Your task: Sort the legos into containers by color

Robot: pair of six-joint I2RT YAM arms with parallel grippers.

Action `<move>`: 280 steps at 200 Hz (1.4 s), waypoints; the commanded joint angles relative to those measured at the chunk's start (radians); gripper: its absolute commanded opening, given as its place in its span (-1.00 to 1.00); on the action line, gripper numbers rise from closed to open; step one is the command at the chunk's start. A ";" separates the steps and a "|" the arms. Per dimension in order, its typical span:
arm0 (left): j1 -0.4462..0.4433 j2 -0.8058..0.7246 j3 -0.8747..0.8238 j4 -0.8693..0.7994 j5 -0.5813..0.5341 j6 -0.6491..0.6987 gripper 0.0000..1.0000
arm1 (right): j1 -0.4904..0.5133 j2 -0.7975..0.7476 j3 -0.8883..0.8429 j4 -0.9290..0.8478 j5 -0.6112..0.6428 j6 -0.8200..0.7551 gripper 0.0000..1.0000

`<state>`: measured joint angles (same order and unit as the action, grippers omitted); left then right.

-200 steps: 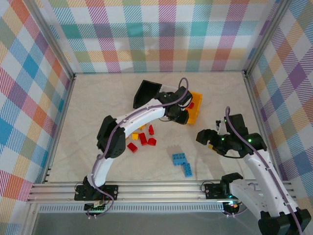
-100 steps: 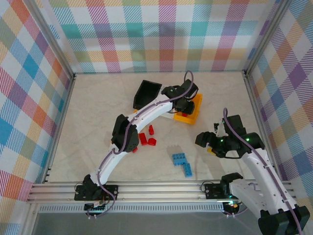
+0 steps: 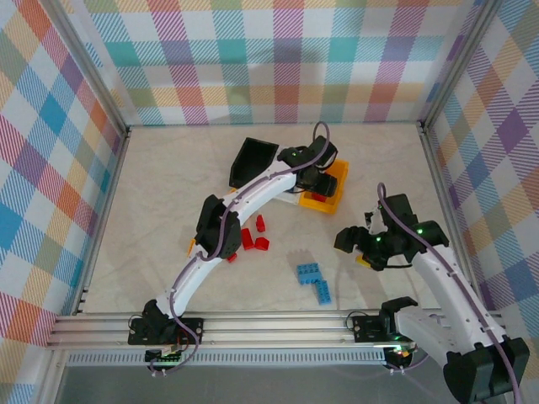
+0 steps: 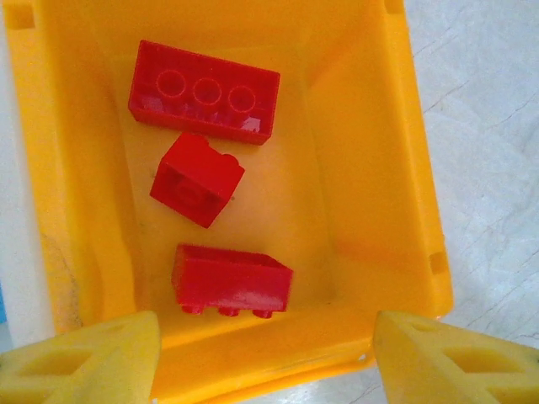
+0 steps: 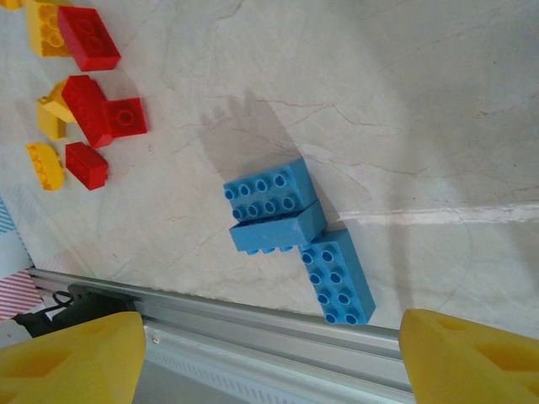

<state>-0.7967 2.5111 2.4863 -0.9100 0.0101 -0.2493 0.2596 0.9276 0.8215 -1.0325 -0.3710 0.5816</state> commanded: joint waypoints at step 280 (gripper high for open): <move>0.449 -1.253 -1.345 -0.002 0.155 -0.041 0.56 | 0.626 0.623 0.023 0.105 0.375 0.124 -0.28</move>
<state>-0.3725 1.2934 1.1725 -0.8707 0.1371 -0.3164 0.8787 1.6062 0.8581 -0.8833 -0.0360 0.6800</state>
